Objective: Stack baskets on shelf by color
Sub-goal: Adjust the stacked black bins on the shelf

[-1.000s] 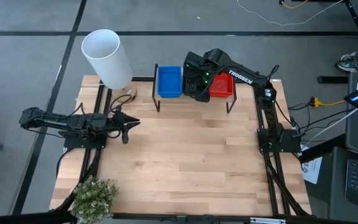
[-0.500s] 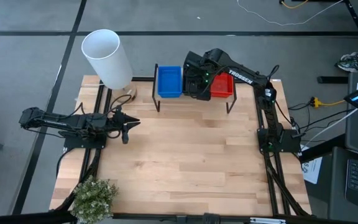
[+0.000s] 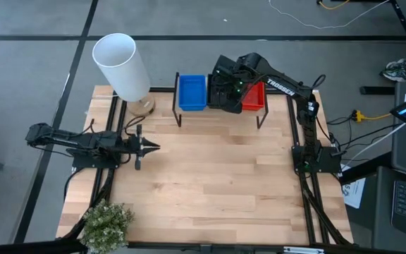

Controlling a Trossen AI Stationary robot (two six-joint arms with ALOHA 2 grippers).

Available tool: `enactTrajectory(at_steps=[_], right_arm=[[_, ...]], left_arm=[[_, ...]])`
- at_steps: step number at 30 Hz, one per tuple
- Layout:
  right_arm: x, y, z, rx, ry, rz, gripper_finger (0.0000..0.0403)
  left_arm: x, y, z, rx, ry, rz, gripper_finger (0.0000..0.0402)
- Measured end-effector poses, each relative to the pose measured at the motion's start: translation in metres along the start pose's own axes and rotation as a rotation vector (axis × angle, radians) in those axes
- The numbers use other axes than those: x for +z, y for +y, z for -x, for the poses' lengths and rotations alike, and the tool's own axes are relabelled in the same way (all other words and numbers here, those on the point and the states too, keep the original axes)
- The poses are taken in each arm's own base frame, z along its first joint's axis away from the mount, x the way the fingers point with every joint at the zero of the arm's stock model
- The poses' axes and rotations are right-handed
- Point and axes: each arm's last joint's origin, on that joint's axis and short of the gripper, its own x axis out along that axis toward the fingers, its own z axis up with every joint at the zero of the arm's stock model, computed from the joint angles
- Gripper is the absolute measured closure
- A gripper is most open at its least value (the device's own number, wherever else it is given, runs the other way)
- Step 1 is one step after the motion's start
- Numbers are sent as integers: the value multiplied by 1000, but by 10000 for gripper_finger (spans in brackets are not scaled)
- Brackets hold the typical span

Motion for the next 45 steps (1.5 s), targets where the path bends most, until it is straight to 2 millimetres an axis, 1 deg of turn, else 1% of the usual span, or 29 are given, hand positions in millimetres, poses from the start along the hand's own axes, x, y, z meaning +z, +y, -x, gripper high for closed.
enactTrajectory(at_steps=[2,4,7,10,13,17,24,27,31,32,36,40,45], right_arm=[[0,0,0,6,-4,1,328],[0,1,1,31,-14,0,328],[1,2,1,65,-29,4,328],[2,2,1,69,-38,14,328],[4,1,1,62,-59,36,328],[5,1,1,57,-70,81,328],[4,1,1,53,-60,87,329],[1,1,1,19,-22,90,344],[1,1,1,20,-18,91,390],[1,1,1,26,-20,90,396],[1,1,1,45,-27,87,392],[1,1,1,46,-27,90,400],[0,2,1,49,-19,89,400]], left_arm=[[1,0,1,-22,-15,-35,377],[2,3,2,-7,-25,-81,381],[1,7,1,7,-24,-44,383],[0,7,1,-75,-16,4,384],[-1,8,1,-52,3,28,384],[-2,8,1,-31,9,24,382],[-2,8,1,-28,8,23,378],[-2,8,1,-28,8,24,381],[-2,8,1,-28,7,24,383],[-2,8,1,-28,7,24,383],[-2,8,1,-28,7,24,378],[-2,8,1,-28,7,24,377],[-2,8,1,-28,7,24,377]])
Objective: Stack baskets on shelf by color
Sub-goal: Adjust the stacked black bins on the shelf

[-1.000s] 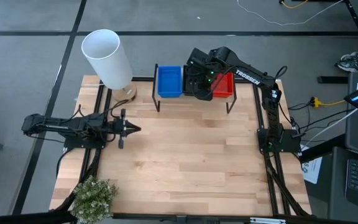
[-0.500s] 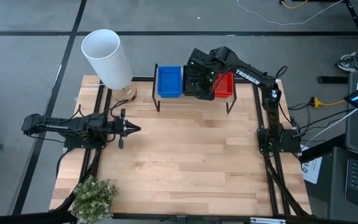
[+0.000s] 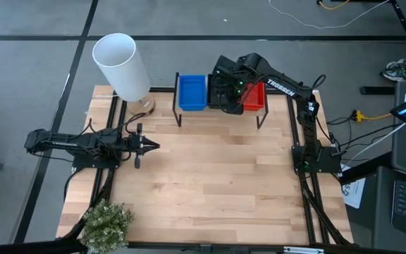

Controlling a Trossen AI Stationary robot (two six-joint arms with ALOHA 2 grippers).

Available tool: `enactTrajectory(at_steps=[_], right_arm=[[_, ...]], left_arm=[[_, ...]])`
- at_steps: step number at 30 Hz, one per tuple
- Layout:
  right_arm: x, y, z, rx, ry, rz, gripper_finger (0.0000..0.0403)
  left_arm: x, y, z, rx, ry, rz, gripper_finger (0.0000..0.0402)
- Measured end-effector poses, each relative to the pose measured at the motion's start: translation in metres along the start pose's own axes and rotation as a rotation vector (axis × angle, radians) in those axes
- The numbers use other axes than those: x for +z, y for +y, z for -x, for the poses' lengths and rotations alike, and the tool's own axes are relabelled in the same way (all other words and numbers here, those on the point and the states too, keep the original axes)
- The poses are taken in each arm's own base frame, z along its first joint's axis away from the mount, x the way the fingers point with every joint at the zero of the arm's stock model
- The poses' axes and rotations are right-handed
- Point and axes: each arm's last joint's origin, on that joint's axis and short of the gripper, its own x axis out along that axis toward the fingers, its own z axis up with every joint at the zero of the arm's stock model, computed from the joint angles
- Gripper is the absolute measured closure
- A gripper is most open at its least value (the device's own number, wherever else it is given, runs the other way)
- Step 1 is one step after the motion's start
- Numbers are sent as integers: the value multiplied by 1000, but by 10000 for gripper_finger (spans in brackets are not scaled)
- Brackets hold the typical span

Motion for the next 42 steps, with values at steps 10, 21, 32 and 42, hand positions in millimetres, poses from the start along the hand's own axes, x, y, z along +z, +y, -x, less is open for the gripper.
enactTrajectory(at_steps=[10,21,32,42], right_arm=[[3,7,-3,54,-14,35,401],[1,6,-16,65,36,31,402],[-3,2,-8,-3,43,1,403],[-9,13,18,-23,-31,14,403]], left_arm=[[0,0,0,0,0,0,376],[0,0,0,0,0,0,376],[0,0,0,0,0,0,376],[0,0,0,0,0,0,376]])
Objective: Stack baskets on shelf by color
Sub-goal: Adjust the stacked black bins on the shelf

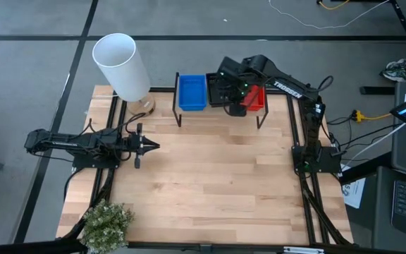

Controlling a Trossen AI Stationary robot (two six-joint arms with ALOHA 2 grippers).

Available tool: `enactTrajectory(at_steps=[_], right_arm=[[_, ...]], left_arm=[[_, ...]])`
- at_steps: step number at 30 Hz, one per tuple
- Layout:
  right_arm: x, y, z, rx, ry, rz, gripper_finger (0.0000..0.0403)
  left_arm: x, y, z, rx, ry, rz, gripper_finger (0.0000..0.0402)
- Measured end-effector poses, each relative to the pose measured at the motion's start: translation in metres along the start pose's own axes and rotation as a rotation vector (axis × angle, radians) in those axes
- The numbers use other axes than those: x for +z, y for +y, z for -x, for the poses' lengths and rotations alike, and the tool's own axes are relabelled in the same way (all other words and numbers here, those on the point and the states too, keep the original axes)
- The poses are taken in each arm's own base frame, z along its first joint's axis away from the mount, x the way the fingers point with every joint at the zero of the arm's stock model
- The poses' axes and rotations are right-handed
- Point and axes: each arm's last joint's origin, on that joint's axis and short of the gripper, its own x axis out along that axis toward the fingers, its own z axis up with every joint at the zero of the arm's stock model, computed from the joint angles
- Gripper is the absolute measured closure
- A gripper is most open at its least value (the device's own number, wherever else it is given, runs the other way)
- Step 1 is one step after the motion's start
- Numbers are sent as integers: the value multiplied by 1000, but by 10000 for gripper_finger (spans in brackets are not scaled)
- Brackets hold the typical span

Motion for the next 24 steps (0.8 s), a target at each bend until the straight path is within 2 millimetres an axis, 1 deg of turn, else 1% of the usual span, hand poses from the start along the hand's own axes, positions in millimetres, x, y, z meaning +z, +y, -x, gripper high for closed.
enactTrajectory(at_steps=[3,6,11,18,24], right_arm=[[6,-5,-8,-23,-33,-10,403],[11,-11,-22,-57,-14,-18,403],[13,-15,-35,-56,22,-43,403],[14,-13,-35,-17,2,-162,403],[17,-7,-34,-7,-6,-202,403]], left_arm=[[0,0,0,0,0,0,376],[0,0,0,0,0,0,376],[0,0,0,0,0,0,376],[0,0,0,0,0,0,376],[0,0,0,0,0,0,376]])
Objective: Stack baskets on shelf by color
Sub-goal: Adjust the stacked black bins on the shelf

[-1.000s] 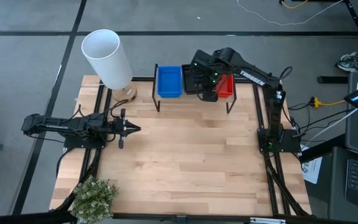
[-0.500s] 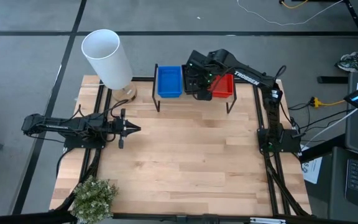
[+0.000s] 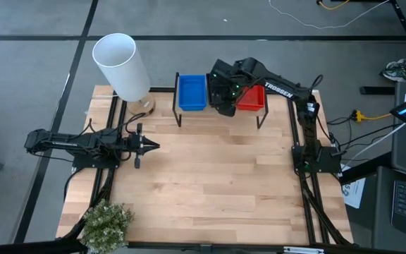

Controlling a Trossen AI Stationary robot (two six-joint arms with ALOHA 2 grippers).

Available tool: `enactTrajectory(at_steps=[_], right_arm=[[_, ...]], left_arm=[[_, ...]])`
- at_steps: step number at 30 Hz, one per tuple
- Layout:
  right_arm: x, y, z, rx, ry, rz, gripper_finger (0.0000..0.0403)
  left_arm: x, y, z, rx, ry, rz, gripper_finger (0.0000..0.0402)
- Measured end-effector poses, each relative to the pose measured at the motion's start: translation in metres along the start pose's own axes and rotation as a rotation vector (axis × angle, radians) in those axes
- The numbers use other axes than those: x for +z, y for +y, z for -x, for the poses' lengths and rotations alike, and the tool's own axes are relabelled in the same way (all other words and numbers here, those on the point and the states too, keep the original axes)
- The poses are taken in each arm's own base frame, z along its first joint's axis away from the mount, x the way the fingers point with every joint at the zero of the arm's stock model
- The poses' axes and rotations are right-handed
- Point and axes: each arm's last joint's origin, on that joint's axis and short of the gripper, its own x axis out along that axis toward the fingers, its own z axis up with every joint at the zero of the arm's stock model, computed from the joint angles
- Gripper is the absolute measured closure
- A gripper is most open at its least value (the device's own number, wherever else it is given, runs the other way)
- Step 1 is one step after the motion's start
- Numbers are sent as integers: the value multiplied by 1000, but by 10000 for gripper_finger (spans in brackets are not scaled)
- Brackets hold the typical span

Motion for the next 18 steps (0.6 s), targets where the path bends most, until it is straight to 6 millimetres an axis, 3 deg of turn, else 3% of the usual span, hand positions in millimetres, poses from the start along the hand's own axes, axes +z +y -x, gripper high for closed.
enactTrajectory(at_steps=[8,18], right_arm=[[5,8,1,43,-47,-48,403],[7,12,6,-45,-59,-45,403]], left_arm=[[0,0,0,0,0,0,376],[0,0,0,0,0,0,376]])
